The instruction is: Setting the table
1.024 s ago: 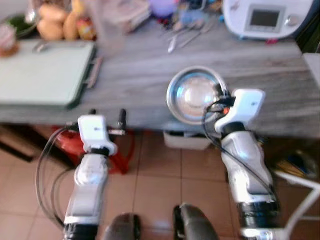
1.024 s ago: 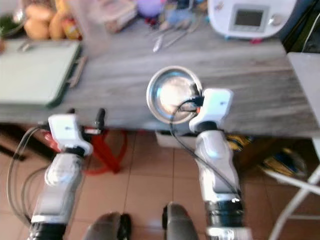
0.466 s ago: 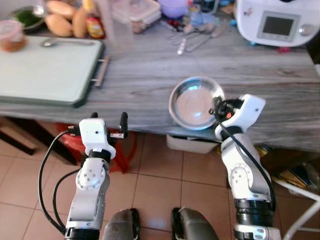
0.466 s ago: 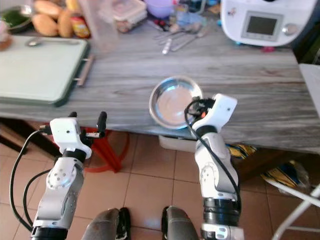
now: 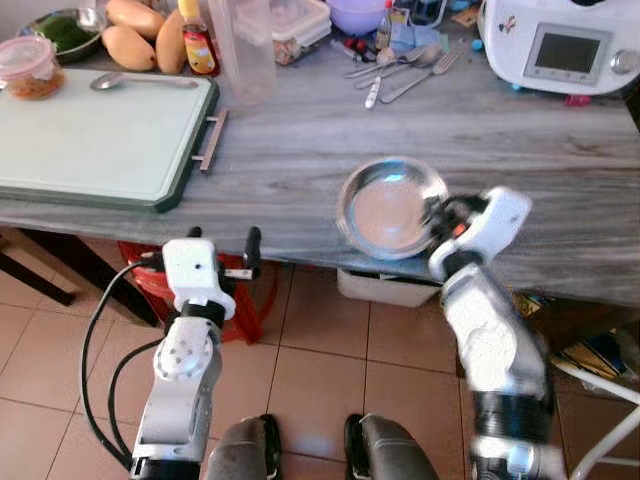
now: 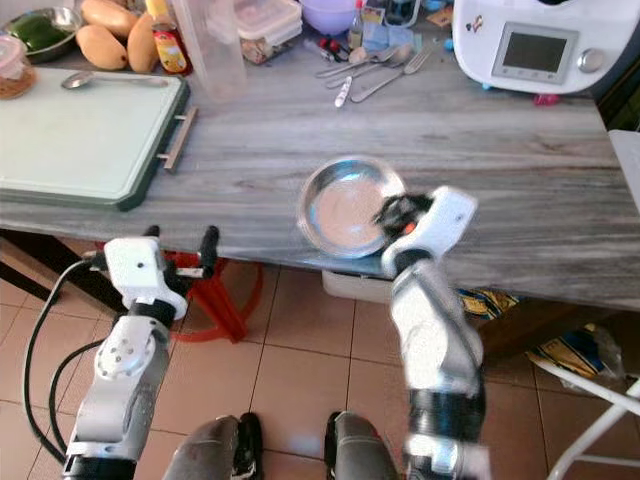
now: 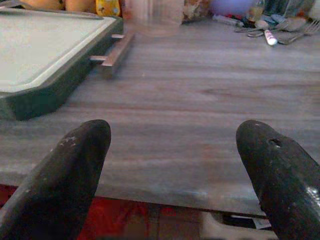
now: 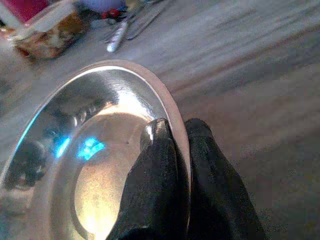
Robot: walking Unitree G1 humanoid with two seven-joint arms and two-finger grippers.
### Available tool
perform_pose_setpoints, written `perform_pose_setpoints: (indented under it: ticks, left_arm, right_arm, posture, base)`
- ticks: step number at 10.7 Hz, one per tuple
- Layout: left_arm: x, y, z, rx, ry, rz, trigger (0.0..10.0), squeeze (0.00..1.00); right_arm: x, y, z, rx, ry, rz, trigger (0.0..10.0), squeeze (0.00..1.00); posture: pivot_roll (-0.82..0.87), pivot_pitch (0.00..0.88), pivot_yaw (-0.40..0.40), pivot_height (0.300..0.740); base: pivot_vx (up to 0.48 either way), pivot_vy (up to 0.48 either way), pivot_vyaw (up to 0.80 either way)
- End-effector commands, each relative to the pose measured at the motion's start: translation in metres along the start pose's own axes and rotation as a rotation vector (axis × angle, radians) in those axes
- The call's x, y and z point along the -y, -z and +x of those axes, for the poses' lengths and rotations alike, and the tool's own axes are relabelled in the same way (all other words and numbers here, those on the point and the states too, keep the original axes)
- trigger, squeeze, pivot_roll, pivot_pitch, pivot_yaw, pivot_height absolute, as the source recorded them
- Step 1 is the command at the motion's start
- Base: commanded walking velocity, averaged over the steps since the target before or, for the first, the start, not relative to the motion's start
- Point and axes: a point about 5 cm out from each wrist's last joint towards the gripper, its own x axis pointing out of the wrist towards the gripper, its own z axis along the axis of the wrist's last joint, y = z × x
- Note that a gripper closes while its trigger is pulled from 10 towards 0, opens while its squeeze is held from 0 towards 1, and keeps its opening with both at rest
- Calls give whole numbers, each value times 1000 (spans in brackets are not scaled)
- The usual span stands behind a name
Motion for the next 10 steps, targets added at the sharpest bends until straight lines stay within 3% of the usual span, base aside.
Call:
perform_pose_setpoints:
  ticks: [1, 4, 5, 8, 10]
  left_arm:
    - [0, -2, -2, -3, 8, -5, 10000, 0]
    - [1, -3, -2, -3, 9, -4, 10000, 0]
    - [1, -3, -2, -4, 10, -4, 10000, 0]
    - [4, -3, -2, -8, 24, -14, 10000, 0]
    - [6, -2, -2, -9, 30, -22, 10000, 0]
  right_arm:
    - [4, 7, 4, -54, 37, -9, 10000, 0]
    - [2, 15, 13, -151, 70, -10, 10000, 0]
    - [4, 19, 12, -182, 84, -18, 10000, 980]
    - [8, 15, 11, -167, 82, -7, 10000, 1000]
    - [5, 7, 10, -103, 34, -62, 10000, 1000]
  posture:
    - [-30, 203, 16, 740]
    - [-22, 206, 15, 740]
    - [-23, 210, 13, 740]
    - [-32, 207, 10, 740]
    - [-31, 198, 6, 740]
  base:
    - [0, 0, 0]
    - [0, 0, 0]
    - [0, 0, 0]
    - [0, 0, 0]
    - [0, 0, 0]
